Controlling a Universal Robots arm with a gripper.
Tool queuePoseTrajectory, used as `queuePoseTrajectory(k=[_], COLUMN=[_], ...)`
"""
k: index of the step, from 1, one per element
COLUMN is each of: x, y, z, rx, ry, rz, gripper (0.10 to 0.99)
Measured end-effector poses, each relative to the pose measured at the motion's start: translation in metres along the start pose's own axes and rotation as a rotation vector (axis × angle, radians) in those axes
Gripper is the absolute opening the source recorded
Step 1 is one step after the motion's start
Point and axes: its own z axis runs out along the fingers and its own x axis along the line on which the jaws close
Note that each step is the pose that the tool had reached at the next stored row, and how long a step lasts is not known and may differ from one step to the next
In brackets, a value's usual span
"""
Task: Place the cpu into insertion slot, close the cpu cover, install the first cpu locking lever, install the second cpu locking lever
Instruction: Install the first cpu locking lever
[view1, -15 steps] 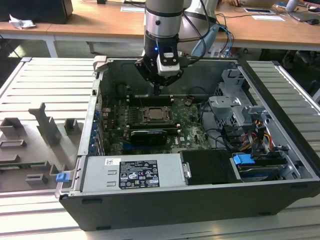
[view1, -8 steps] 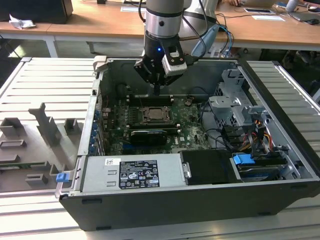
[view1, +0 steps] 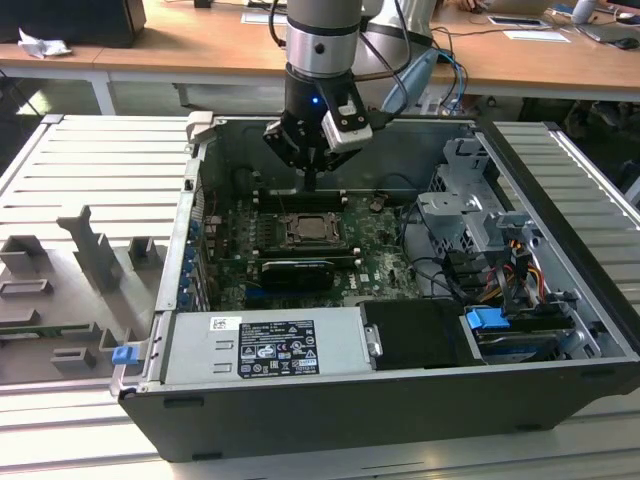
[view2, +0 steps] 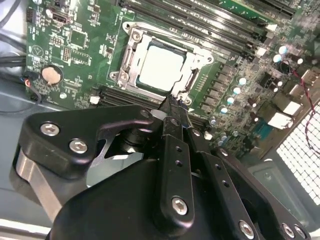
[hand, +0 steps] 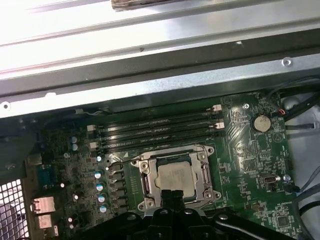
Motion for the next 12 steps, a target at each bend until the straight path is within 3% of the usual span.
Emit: queuePoseTrajectory(k=[3, 7, 9, 12], x=[0.0, 0.0, 0.0014, 0.0109], y=[-0.0001, -0.0001, -0.0008, -0.0025], z=[0.0003, 0.0011, 0.0012, 0.0013], rx=[-0.002, -0.002, -0.003, -0.009], ry=[-0.0074, -0.0056, -0.0063, -0.0087], rz=[-0.053, -0.158, -0.169, -0.17], gripper=[0.106, 0.106, 0.106, 0.106])
